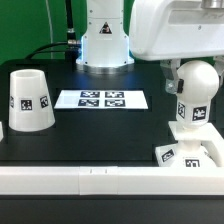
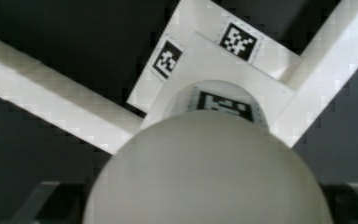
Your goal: Assemble lamp
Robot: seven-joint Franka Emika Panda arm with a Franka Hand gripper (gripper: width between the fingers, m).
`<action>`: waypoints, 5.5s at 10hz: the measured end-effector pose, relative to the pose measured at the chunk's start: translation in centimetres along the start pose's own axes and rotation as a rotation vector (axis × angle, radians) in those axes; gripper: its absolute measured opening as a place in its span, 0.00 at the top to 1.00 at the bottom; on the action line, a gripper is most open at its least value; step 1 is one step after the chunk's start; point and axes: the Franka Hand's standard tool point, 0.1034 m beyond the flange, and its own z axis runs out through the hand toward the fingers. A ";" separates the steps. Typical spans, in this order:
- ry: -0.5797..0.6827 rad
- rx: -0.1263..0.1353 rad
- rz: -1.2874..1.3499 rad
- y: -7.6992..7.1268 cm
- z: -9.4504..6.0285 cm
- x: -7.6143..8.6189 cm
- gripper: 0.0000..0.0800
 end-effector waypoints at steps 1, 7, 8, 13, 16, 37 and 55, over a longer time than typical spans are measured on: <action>0.005 -0.001 0.120 0.0 0.0 0.0 0.28; -0.001 0.005 0.737 0.4 0.2 -0.3 0.28; -0.008 0.017 0.859 0.2 0.2 -0.3 0.28; -0.052 0.032 1.234 -0.3 0.3 -0.5 0.28; -0.049 0.037 1.175 -0.4 0.2 -0.5 0.15; 0.003 -0.014 -0.807 -0.5 0.0 0.2 0.13; -0.058 -0.015 -0.800 0.0 0.2 -0.3 0.28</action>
Offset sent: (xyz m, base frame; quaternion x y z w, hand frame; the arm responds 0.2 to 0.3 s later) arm -0.0068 0.0095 -0.0089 0.0023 0.0022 0.2200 0.9755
